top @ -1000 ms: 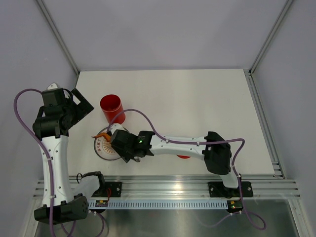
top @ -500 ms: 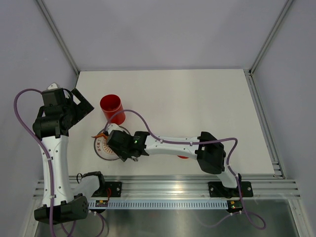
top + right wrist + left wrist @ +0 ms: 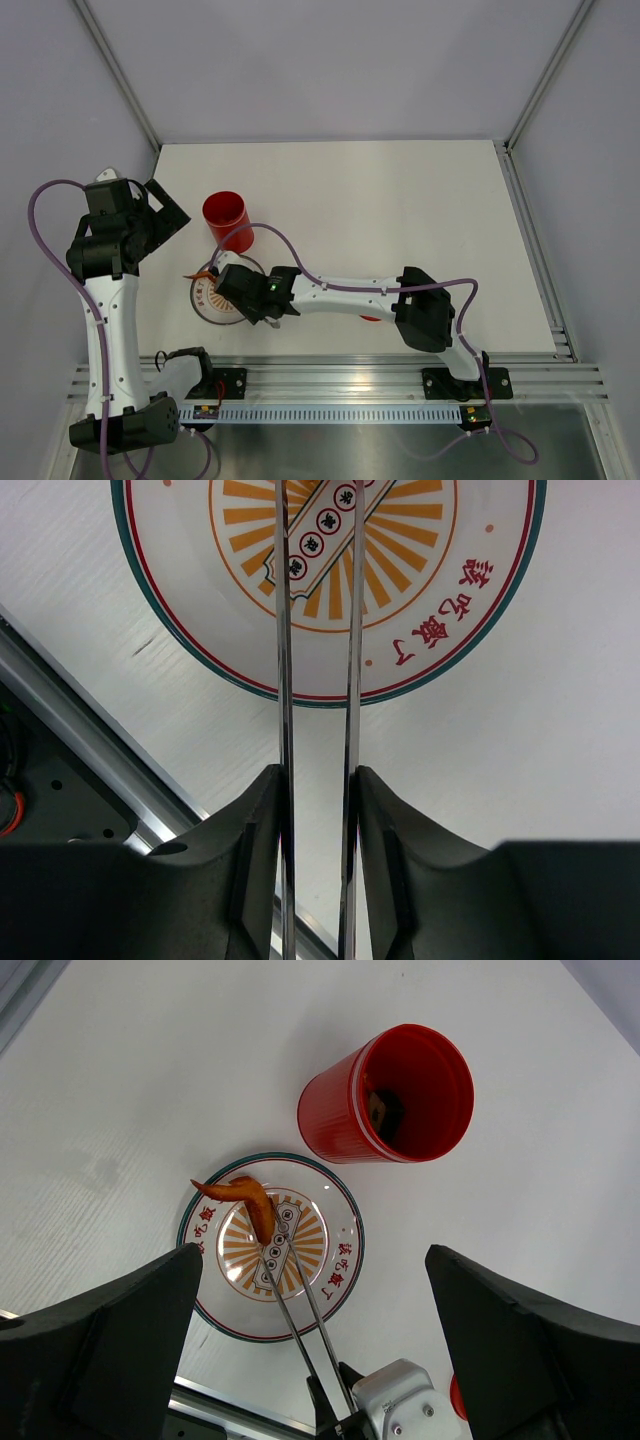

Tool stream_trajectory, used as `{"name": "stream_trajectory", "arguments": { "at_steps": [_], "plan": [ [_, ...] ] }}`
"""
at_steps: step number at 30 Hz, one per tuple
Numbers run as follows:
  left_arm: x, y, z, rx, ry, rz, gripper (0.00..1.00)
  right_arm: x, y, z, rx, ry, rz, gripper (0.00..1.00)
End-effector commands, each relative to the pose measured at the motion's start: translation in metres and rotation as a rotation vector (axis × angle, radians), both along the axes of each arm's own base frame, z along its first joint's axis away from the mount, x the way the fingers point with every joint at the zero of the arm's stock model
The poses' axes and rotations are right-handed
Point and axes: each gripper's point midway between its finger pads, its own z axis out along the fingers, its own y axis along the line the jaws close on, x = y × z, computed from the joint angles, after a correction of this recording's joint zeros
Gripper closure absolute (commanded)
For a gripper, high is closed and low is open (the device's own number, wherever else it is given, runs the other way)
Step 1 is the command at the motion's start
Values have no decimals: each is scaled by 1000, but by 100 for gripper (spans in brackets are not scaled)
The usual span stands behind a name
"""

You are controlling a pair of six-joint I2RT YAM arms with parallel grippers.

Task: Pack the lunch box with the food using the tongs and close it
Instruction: Pick up the fake food from the plate.

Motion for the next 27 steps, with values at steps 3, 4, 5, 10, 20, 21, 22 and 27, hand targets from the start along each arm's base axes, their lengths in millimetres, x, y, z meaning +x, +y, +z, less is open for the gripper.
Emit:
{"name": "stream_trajectory", "arguments": {
  "at_steps": [3,4,5,10,20,21,22,27],
  "plan": [
    [4,0,13,4,-59,-9,1,5,2,30,67,-33,-14,76],
    [4,0,13,4,-59,-9,1,6,0,32,69,-35,-16,80],
    [4,0,12,4,-59,-9,1,5,-1,41,86,-40,-19,83],
    [5,0,10,2,-56,-6,1,7,-10,63,118,-64,-30,100],
    [5,0,10,2,-56,-8,1,6,-20,94,173,-88,-42,100],
    [5,0,9,1,-53,-8,1,7,-20,96,173,-91,-43,100],
    [5,-1,10,1,-55,-9,1,7,-21,97,174,-94,-45,100],
    [5,0,12,3,-59,-8,1,9,-25,105,180,-110,-54,100]
  ]
}}
